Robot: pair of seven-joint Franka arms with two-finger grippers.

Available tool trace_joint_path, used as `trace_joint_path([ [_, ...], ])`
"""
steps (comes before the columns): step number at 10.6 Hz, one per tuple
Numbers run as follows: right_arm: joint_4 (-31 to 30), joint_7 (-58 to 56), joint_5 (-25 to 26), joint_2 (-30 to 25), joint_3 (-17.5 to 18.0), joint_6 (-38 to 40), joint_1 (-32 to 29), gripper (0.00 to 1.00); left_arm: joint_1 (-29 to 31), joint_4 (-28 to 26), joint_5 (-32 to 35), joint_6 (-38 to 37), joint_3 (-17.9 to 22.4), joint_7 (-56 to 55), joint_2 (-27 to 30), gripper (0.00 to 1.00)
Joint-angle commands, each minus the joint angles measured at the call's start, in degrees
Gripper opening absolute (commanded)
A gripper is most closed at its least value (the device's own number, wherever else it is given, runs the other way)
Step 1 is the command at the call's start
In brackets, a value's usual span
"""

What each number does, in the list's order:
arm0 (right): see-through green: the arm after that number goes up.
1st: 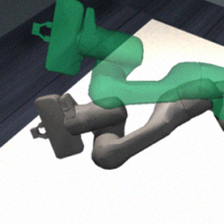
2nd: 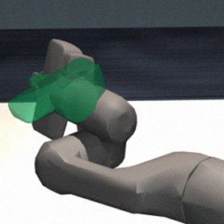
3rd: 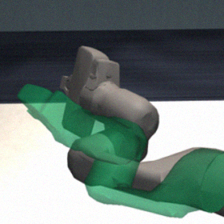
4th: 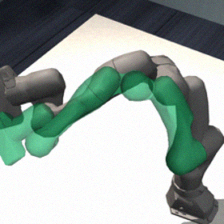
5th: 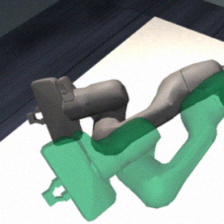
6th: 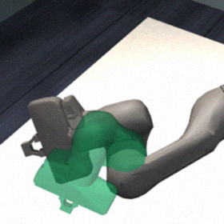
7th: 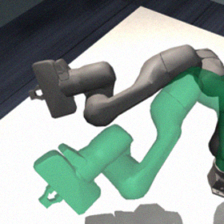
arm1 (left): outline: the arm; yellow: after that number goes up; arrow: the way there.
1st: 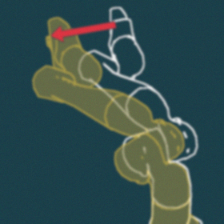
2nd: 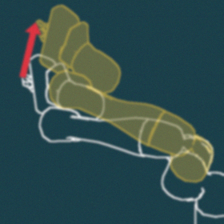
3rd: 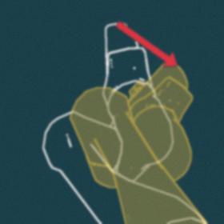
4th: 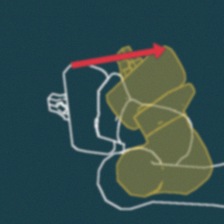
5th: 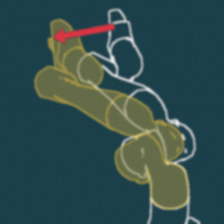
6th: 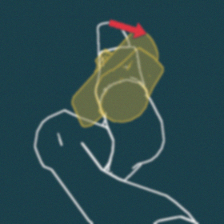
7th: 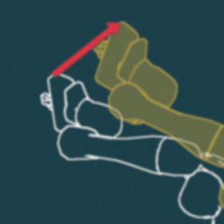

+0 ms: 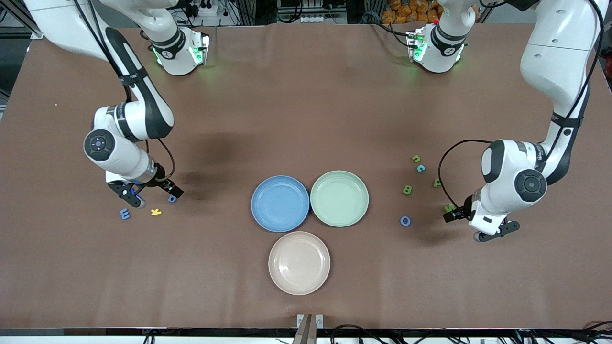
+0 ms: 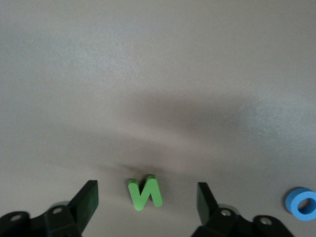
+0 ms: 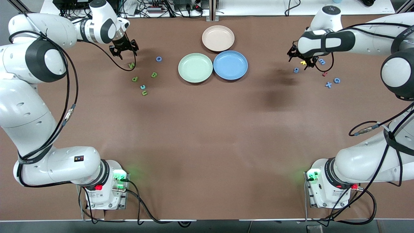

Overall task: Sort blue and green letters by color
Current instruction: 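Lower the right gripper over blue g while the left gripper lowers over green N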

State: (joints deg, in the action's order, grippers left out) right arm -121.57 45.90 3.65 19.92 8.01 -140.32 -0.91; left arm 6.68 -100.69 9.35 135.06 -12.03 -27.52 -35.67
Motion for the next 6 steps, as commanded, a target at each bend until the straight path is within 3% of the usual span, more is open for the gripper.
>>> trace_joint_path([
  [1, -0.95, -0.37, 4.85, 4.41, 0.51, -5.82, -2.33, 1.00, 0.18, -1.96, 1.98, 0.21, -0.28, -3.32, -0.01, 0.86],
  [6, -0.77, -0.37, 6.72, 8.02, 0.42, -9.87, -3.75, 1.00, 0.44, -2.14, 5.76, 0.21, -0.28, -6.23, -1.59, 0.79],
])
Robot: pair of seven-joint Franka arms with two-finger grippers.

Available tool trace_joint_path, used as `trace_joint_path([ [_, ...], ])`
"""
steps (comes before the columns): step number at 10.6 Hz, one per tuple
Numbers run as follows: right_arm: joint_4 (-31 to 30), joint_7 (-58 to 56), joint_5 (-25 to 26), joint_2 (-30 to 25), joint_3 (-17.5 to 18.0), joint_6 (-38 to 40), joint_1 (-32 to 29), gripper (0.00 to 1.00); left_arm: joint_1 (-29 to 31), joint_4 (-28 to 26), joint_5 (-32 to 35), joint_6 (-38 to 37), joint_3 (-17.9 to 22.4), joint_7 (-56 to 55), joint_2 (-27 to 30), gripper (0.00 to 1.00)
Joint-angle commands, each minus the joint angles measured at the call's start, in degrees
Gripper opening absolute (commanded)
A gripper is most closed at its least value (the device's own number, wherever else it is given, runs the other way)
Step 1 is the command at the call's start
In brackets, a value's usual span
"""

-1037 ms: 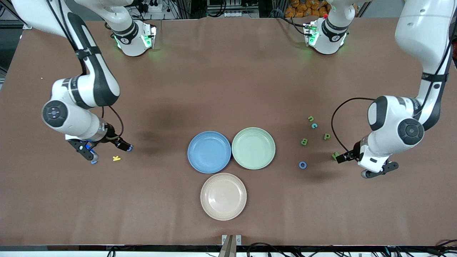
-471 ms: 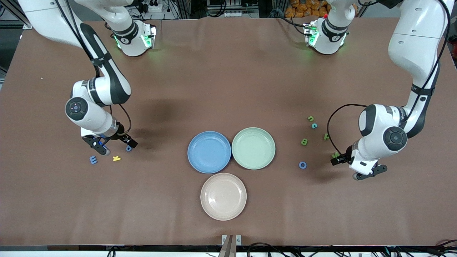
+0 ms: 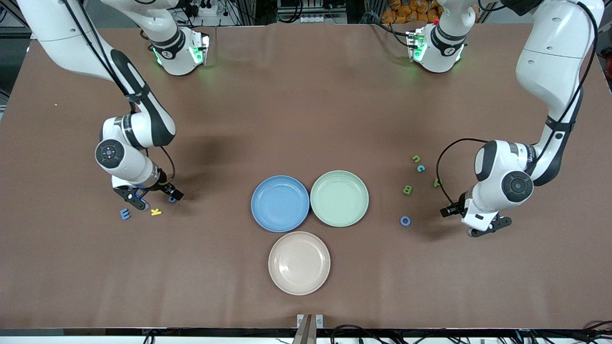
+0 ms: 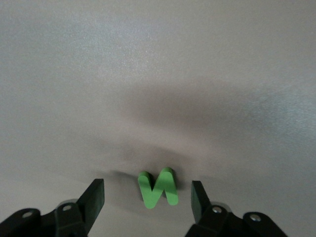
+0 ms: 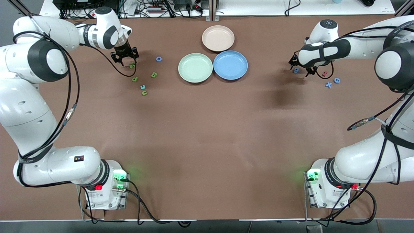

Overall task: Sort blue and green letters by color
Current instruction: 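Grasp the blue g with the right gripper while the left gripper grasps green N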

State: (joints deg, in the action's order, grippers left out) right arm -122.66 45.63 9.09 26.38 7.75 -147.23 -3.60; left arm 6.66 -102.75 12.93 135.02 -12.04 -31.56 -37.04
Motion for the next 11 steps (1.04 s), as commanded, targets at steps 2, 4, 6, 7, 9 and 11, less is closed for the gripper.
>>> trace_joint_path([
  [2, 0.75, 0.16, 1.20, 1.92, 0.69, -3.32, -0.97, 1.00, 0.81, 0.09, 2.19, 0.42, -0.35, -2.19, -0.75, 0.75],
  [4, 0.93, 0.16, 1.28, 2.35, 0.60, -3.41, -0.97, 0.94, 0.90, 0.61, 2.10, 0.95, -0.36, -2.37, -1.54, 0.68],
  [6, 1.63, 0.16, 1.20, 3.06, 0.51, -4.11, -0.97, 0.87, 0.72, 0.70, 2.10, 1.91, -0.36, -2.37, -2.24, 0.66],
  [7, 1.72, 0.16, 1.20, 3.76, 0.43, -5.07, -0.97, 0.87, 0.72, 0.70, 2.10, 2.44, -0.36, -2.45, -2.33, 0.61],
  [9, 1.81, 0.33, 1.20, 4.29, 0.34, -5.61, -0.88, 0.86, 0.63, 0.70, 2.10, 2.62, -0.36, -2.46, -2.69, 0.49],
  [11, 1.81, 0.42, 1.20, 4.38, 0.34, -5.87, -0.79, 0.64, 0.63, 0.88, 2.10, 3.14, -0.36, -2.46, -2.95, 0.17],
])
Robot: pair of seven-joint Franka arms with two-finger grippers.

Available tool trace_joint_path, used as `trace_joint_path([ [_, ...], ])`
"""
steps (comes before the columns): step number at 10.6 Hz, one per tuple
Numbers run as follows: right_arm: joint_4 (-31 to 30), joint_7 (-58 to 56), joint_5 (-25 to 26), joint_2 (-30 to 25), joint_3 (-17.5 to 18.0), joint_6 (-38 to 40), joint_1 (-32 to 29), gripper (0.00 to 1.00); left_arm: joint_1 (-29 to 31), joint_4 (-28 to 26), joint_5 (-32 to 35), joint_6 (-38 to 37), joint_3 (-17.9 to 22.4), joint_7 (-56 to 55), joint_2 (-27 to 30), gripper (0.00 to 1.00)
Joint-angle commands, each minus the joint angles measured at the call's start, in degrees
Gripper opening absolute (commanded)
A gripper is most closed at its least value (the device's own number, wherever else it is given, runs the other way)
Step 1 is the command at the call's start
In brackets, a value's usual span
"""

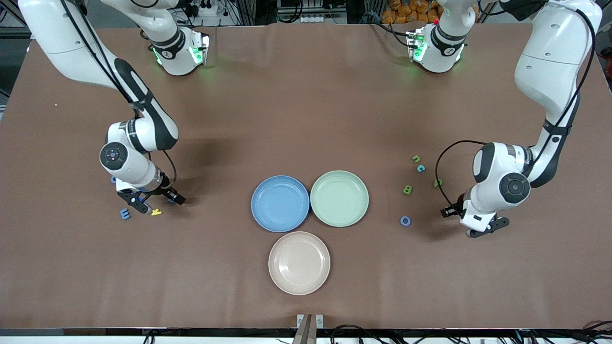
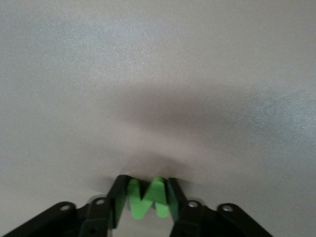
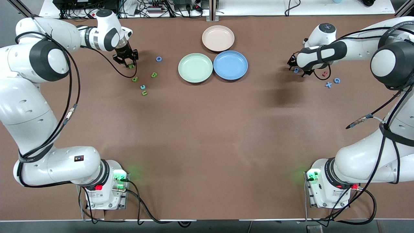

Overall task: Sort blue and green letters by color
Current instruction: 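Grasp the blue g with the right gripper while the left gripper grasps green N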

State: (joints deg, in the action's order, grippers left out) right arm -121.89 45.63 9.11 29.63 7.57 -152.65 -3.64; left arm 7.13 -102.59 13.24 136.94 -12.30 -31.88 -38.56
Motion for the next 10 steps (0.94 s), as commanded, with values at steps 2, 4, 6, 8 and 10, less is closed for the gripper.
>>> trace_joint_path([
  [2, 1.31, 0.69, 1.09, 0.95, 0.43, -0.46, -0.84, 0.34, -0.18, 0.72, 1.79, 1.23, -0.18, -4.14, -0.82, 0.00],
  [4, 1.31, 0.69, 1.00, 0.78, 0.25, -0.46, -0.84, 0.09, -2.02, 0.72, 1.87, 0.62, -0.79, -7.14, 1.54, 0.00],
  [6, 1.22, 0.69, 1.00, 0.86, 0.25, -0.37, -0.84, 0.00, -5.36, 0.81, 1.87, -0.97, -0.88, -7.32, 4.10, 0.00],
  [8, 1.39, -0.01, 1.17, 0.43, 0.25, 0.32, -0.67, 0.00, -8.26, 1.95, 1.09, -1.49, -2.45, -7.58, 4.90, 0.00],
  [10, 3.58, -1.76, 1.18, -3.60, 0.34, 6.88, 0.12, 0.00, -11.25, 2.74, 1.26, -1.85, -4.56, -9.43, 4.90, 0.00],
])
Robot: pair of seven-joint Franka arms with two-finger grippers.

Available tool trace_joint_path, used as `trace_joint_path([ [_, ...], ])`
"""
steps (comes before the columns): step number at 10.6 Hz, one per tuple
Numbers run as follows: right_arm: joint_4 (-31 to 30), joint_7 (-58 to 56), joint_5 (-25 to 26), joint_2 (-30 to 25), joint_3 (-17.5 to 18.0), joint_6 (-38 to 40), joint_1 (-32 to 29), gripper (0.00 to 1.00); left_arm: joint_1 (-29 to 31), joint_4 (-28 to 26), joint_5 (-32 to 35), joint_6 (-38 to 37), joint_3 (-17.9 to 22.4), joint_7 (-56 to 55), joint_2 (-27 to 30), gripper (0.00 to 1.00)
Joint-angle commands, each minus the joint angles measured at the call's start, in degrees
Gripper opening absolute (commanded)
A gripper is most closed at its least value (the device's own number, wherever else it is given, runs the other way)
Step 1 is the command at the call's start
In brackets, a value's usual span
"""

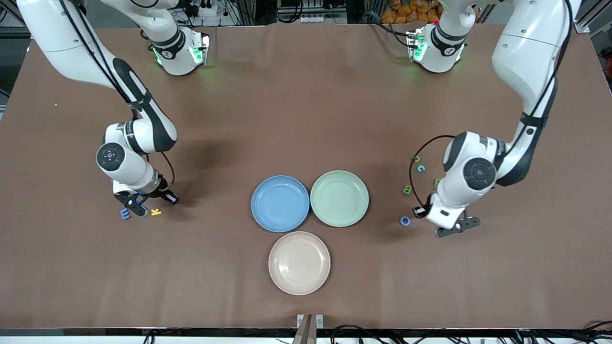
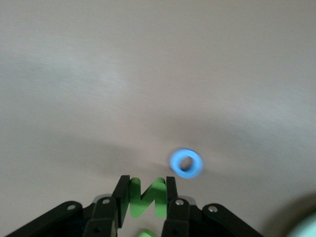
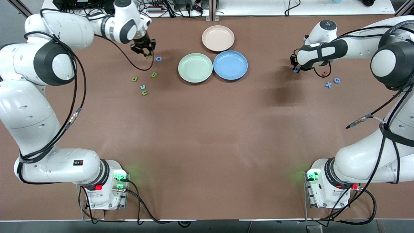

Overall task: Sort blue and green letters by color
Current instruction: 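Drop the g on the blue plate while the left gripper drops N on green plate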

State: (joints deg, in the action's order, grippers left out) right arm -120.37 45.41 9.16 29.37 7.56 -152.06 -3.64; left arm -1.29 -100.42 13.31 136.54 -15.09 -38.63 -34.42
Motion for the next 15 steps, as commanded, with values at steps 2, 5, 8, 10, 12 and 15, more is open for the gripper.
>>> trace_joint_path([
  [2, 6.88, -2.96, 1.04, -5.72, 0.35, 14.92, 4.32, 0.00, -7.73, 2.14, 1.01, -1.45, -2.48, -6.60, 0.49, 0.00],
  [5, 11.81, -3.05, 0.86, -5.56, 1.14, 15.21, 9.95, 0.00, -15.12, 4.52, 0.92, -1.45, -2.40, -15.73, -1.43, 0.00],
  [8, 16.81, -4.11, 0.69, -3.55, 1.06, 15.21, 17.58, 0.00, -17.51, 6.20, 0.93, -1.36, -2.48, -17.27, -2.85, 0.52],
  [10, 22.87, -4.10, 1.04, 2.06, 0.53, 15.21, 22.94, 0.00, -16.56, 6.11, 1.10, -1.45, -2.40, -16.39, -2.15, 1.00],
  [12, 27.45, -3.75, 1.13, 6.56, -0.08, 15.21, 27.35, 0.00, -14.02, 6.02, 0.84, -3.02, -2.48, -12.19, 0.30, 1.00],
  [15, 30.28, -3.49, 1.21, 9.56, -0.09, 14.78, 30.35, 0.00, -7.17, 4.36, 0.66, -10.48, -2.57, 7.09, 5.05, 1.00],
])
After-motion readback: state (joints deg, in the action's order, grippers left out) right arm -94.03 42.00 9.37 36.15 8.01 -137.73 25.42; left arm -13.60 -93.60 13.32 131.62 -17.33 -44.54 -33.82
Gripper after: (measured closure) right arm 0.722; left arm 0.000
